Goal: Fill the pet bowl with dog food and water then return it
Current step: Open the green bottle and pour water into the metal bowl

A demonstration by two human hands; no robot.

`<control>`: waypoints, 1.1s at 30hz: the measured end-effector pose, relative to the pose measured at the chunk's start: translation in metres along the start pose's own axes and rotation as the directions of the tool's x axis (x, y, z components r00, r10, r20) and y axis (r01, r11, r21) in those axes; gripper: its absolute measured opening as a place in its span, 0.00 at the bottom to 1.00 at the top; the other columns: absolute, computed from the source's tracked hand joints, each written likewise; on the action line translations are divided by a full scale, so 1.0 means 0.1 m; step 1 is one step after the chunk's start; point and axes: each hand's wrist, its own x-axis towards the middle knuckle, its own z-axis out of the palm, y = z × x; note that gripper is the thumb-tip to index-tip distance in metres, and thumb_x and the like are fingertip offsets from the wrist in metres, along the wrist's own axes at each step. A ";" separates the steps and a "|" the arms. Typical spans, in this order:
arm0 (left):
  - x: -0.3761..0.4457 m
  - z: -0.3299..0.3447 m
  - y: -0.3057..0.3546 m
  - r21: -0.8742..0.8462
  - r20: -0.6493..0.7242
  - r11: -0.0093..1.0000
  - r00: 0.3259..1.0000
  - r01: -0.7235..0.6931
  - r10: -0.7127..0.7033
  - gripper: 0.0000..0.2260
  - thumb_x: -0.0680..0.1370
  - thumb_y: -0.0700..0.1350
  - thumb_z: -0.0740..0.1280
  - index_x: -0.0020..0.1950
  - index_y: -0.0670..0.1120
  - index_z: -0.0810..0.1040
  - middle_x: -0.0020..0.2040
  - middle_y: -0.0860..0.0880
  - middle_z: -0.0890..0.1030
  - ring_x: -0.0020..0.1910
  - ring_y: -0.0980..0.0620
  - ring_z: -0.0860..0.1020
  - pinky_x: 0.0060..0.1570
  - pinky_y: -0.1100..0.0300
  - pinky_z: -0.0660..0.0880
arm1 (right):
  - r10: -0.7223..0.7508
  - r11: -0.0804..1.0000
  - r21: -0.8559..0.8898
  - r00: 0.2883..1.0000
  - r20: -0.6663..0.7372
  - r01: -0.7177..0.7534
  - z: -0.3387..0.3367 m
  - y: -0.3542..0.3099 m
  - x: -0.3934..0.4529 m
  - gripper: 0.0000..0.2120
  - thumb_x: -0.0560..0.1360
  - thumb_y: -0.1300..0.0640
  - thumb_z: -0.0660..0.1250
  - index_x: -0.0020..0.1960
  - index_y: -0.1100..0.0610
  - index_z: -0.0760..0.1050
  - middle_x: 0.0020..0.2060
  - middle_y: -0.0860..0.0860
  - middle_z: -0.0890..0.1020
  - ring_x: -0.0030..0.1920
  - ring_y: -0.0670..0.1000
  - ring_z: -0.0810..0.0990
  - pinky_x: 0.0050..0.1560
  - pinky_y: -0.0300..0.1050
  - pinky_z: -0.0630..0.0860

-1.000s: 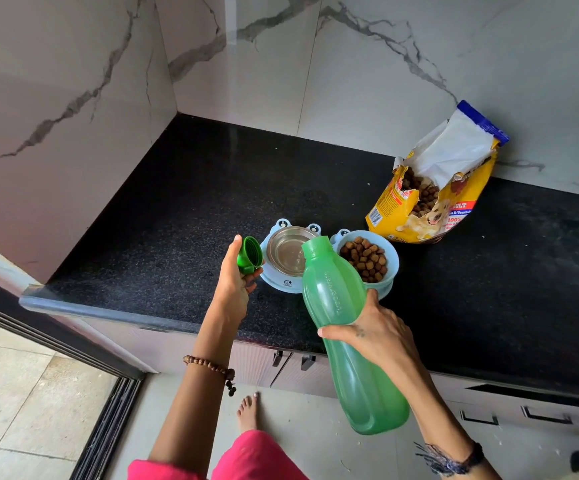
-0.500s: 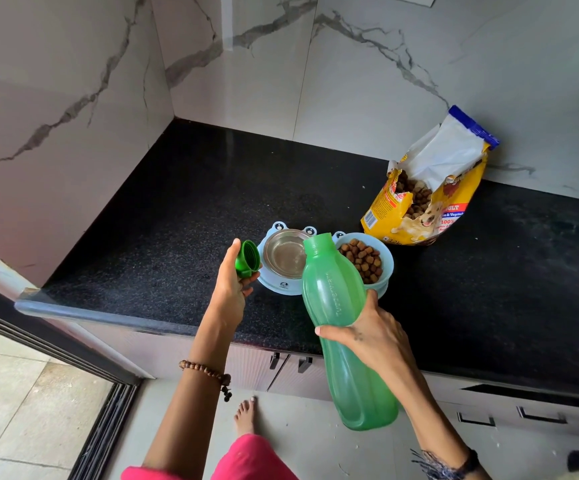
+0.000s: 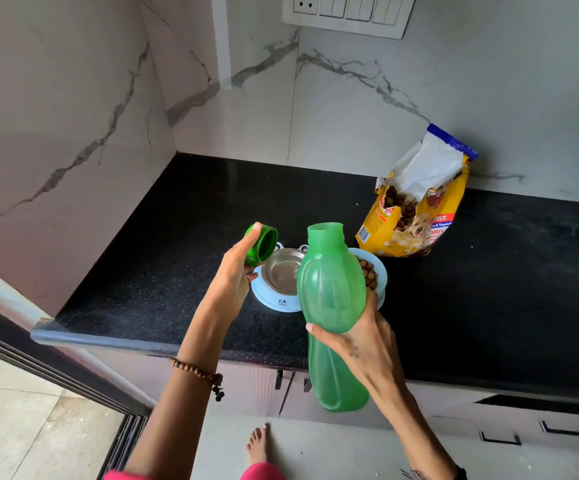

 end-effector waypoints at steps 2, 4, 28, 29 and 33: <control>-0.03 0.08 0.20 0.051 0.068 0.997 0.996 -0.065 0.062 0.14 0.77 0.56 0.60 0.45 0.49 0.80 0.39 0.52 0.82 0.36 0.60 0.80 0.37 0.70 0.75 | -0.056 0.998 0.024 0.998 -0.025 0.056 0.00 -0.04 0.01 0.48 0.60 0.39 0.76 0.71 0.53 0.57 0.60 0.55 0.77 0.58 0.58 0.77 0.52 0.45 0.75; -0.05 0.18 0.41 0.114 0.117 0.984 0.985 -0.138 0.125 0.12 0.77 0.54 0.60 0.48 0.48 0.78 0.43 0.51 0.80 0.38 0.60 0.78 0.39 0.67 0.72 | -0.105 0.993 0.045 0.994 -0.043 0.107 -0.02 -0.09 0.03 0.50 0.60 0.39 0.76 0.72 0.53 0.56 0.62 0.55 0.76 0.60 0.57 0.77 0.53 0.45 0.75; 1.21 0.61 1.05 -0.241 0.119 0.970 0.990 -0.046 0.076 0.12 0.77 0.55 0.59 0.52 0.50 0.76 0.50 0.48 0.79 0.52 0.49 0.77 0.51 0.42 0.75 | -0.216 0.848 0.445 0.954 -0.206 0.288 -0.01 -0.53 2.11 0.45 0.53 0.39 0.76 0.65 0.53 0.64 0.55 0.47 0.74 0.56 0.49 0.75 0.54 0.42 0.73; 1.30 0.62 1.04 -0.243 0.110 0.969 0.992 -0.033 0.062 0.12 0.77 0.55 0.59 0.51 0.50 0.76 0.50 0.48 0.79 0.52 0.49 0.77 0.49 0.43 0.75 | -0.224 0.849 0.441 0.954 -0.197 0.291 0.03 -0.52 2.20 0.45 0.54 0.41 0.77 0.65 0.54 0.64 0.54 0.46 0.74 0.55 0.49 0.75 0.53 0.41 0.73; 1.64 0.58 0.99 -0.223 0.065 0.975 0.998 -0.008 0.023 0.12 0.77 0.55 0.59 0.50 0.50 0.76 0.50 0.47 0.78 0.52 0.49 0.76 0.54 0.40 0.73 | -0.276 0.858 0.412 0.951 -0.136 0.308 0.23 -0.46 2.51 0.44 0.59 0.50 0.81 0.67 0.55 0.61 0.55 0.45 0.72 0.56 0.46 0.73 0.54 0.40 0.73</control>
